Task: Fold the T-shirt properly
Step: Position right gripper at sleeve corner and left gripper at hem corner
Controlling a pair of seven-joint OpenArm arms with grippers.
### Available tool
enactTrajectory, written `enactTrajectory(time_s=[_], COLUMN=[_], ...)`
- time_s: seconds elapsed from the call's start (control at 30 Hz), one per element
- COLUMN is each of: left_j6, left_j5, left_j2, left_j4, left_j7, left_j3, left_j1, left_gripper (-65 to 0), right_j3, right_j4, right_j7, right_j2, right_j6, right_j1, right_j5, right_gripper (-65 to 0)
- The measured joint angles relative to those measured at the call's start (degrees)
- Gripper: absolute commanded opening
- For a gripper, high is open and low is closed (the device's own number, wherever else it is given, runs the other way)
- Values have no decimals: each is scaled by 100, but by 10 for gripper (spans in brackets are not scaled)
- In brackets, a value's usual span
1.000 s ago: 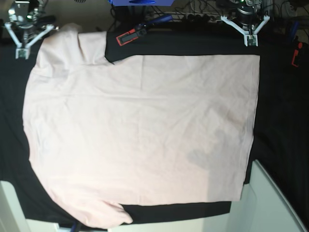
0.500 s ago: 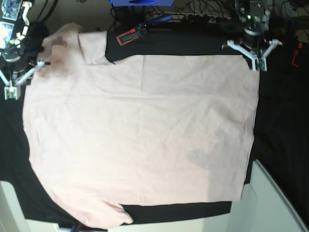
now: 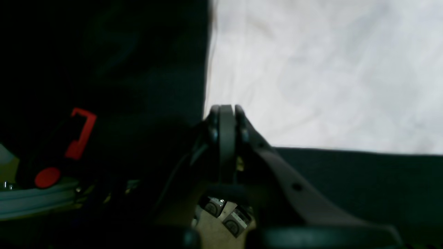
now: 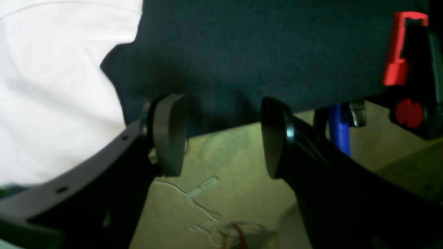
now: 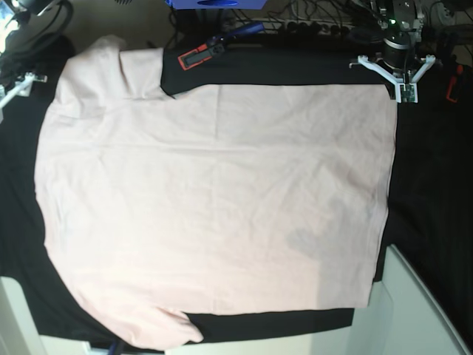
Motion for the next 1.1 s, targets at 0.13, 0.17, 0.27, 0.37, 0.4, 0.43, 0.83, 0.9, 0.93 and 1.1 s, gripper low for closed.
enactTrajectory(time_s=[0.13, 0.17, 0.27, 0.37, 0.4, 0.43, 0.83, 0.9, 0.93, 1.1], left_j6=[-59, -59, -52, -57, -59, -57, -55, -57, -57, -57], left_j5=[-7, -4, -2, -2, -2, -2, 0, 0, 0, 0], left_j2=[31, 31, -9, 4, 2, 0, 13, 13, 15, 15], left_j4=[0, 0, -22, -22, -22, -22, -22, -22, -22, -22], left_j7=[-44, -39, -2, -22, -24, -20, -17, -17, -20, -17], left_j3=[48, 48, 22, 28, 37, 35, 35, 35, 35, 35], left_j1=[-59, -50, -26, -31, -31, -28, -33, -33, -33, -26], left_gripper=[-650, -650, -650, -650, -650, -650, -650, -650, -650, -650], right_j3=[-28, -28, -33, -57, -66, -63, -765, -837, -883, -1078], right_j4=[-809, -997, -1340, -1464, -1471, -1473, -1517, -1504, -1504, -1506], right_j7=[35, 79, 35, 144, 168, 186, 221, 264, 238, 232], right_j2=[238, 321, 546, 667, 691, 695, 610, 581, 584, 542], right_j6=[44, 24, -22, -24, -24, -24, -26, -28, -28, -26], right_j1=[114, 74, -116, -101, -66, -35, 85, 98, 118, 197], right_j5=[1110, 1292, 1803, 1950, 1987, 2015, 2044, 2048, 2024, 2041], right_gripper=[-218, -210, -210, -210, -210, -210, -219, -255, -273, -287])
